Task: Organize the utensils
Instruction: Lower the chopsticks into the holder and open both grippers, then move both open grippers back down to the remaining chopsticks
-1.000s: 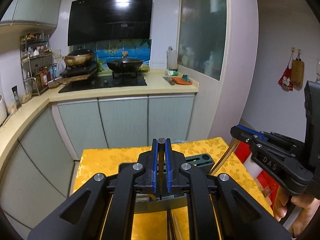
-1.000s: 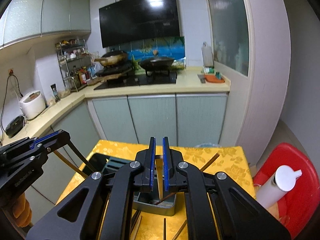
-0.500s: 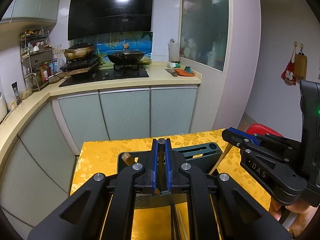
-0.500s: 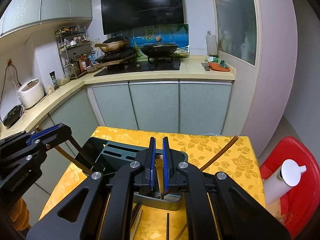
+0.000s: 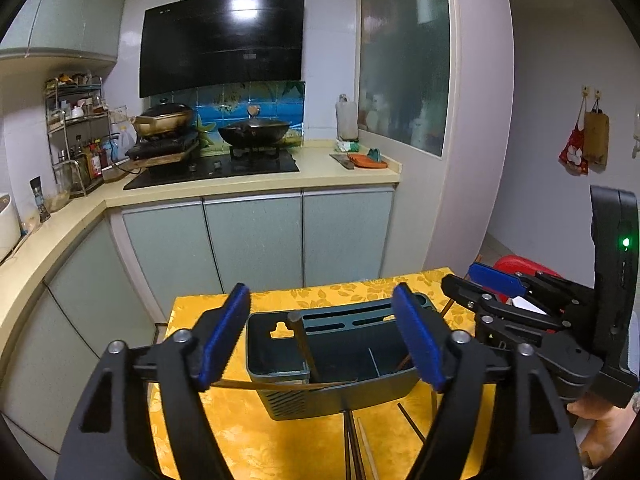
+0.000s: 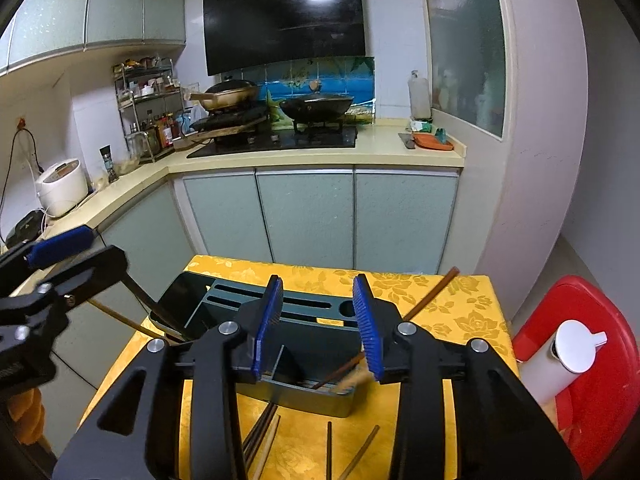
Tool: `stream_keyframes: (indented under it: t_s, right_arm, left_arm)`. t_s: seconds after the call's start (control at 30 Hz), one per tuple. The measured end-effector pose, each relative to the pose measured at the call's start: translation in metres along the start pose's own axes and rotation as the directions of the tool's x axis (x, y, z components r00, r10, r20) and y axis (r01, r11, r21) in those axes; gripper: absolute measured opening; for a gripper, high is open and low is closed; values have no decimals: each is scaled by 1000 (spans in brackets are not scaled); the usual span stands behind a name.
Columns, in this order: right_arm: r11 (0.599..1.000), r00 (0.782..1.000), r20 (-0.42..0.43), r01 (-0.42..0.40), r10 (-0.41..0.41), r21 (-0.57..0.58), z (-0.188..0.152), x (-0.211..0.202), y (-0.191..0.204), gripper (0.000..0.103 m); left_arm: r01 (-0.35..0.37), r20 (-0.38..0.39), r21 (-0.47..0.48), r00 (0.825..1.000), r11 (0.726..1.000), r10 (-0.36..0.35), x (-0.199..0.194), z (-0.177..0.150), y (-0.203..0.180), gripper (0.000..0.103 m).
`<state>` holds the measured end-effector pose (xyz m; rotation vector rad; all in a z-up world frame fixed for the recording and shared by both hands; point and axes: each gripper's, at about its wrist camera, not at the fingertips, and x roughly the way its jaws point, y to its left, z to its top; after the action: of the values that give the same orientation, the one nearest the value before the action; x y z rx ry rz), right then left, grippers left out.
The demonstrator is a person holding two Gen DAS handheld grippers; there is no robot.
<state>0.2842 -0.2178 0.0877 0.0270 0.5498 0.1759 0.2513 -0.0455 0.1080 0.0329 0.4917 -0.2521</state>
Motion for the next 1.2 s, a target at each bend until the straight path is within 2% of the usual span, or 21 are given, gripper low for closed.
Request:
stream_keyframes:
  t_s: [0.27,0.57,0.67,0.73,0.83,1.07,1.2]
  right_arm:
    - [1000,999,40,5,-5,0,-15,-32,-9,36]
    - [1000,995,95,17,-14,-26,-53,-77,-12,37]
    - [999,994,109,35,-31,-38,-68,-88,-12,39]
    - [997,991,123,56,-50,-48,-80,-95,-12,45]
    - [992,986,143,100,-87,-81,-99,-102,-7,46]
    - [987,987,125,113,-99,-113,-143,-110,-1,46]
    - [989,991,85,111,-102,-102,-171,-110,-5,46]
  left_arm:
    - [-21,28,9,999,1000,21,-21,-15,4,79]
    - [-60,32,36,998,998,59,-40,-63,11,80]
    - [-68,28,33,997,997,67,-47,-83,13,80]
    - [-73,24,27,997,997,72,-51,-95,15,80]
    - [-83,8,27,997,996,83,-54,-116,15,80]
    - [-89,-36,32,995,996,90,-61,-160,17,80]
    - [-98,-44,42,994,994,100,-67,-180,17,80]
